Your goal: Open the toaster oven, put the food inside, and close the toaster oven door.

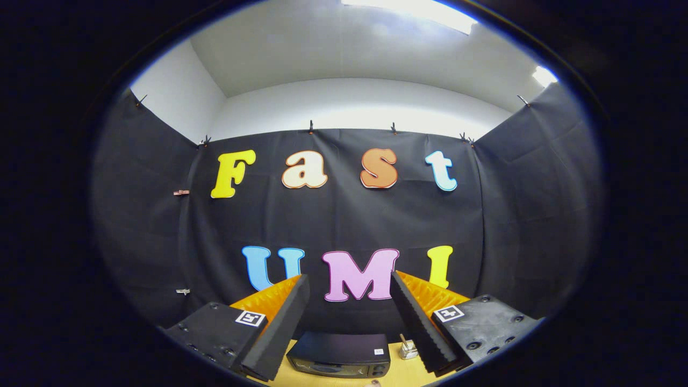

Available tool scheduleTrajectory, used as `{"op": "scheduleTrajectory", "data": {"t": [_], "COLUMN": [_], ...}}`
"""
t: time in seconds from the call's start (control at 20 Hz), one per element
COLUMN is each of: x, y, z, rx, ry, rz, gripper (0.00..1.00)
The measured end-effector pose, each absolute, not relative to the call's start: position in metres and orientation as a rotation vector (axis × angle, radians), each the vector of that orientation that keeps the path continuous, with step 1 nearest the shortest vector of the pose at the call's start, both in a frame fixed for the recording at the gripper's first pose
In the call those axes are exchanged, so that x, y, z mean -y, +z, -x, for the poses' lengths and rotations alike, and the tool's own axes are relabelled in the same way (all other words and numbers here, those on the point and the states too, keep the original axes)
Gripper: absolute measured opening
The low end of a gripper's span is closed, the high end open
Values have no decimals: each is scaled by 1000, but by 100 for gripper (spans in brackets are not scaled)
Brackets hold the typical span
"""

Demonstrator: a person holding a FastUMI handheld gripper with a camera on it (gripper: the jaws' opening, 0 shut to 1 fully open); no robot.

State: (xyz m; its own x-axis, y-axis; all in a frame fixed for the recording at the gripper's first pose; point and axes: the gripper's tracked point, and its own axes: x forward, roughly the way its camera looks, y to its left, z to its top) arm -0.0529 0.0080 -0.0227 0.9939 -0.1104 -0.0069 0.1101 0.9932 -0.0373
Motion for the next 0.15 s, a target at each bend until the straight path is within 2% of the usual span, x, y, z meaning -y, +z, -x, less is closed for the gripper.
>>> {"op": "scheduleTrajectory", "data": {"t": [0.15], "x": [-11], "y": [-18], "z": [48], "rx": [-4], "ry": [-89], "rz": [15], "gripper": [97]}}
